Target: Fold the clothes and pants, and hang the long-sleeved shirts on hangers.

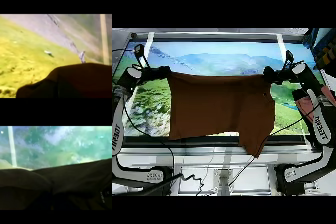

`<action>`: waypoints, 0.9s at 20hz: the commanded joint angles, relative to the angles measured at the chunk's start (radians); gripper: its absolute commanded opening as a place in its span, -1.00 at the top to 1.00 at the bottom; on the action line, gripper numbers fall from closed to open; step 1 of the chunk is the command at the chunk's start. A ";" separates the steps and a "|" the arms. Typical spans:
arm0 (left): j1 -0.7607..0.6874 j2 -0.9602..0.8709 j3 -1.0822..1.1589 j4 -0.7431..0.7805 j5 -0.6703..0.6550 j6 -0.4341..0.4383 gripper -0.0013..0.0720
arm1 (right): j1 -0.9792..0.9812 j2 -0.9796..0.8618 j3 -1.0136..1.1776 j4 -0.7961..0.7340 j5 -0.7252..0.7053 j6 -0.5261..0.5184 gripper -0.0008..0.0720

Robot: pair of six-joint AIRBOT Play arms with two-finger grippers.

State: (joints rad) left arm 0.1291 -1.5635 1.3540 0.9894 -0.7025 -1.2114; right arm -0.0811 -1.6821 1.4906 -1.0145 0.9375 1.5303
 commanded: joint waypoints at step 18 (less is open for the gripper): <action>0.003 -0.025 0.016 0.214 -0.409 -0.068 -0.92 | 0.000 -0.001 0.027 -0.343 0.462 -0.004 -0.90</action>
State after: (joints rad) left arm 0.1329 -1.5883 1.3693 1.2026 -1.1065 -1.2797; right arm -0.0811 -1.6825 1.5173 -1.3495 1.3899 1.5269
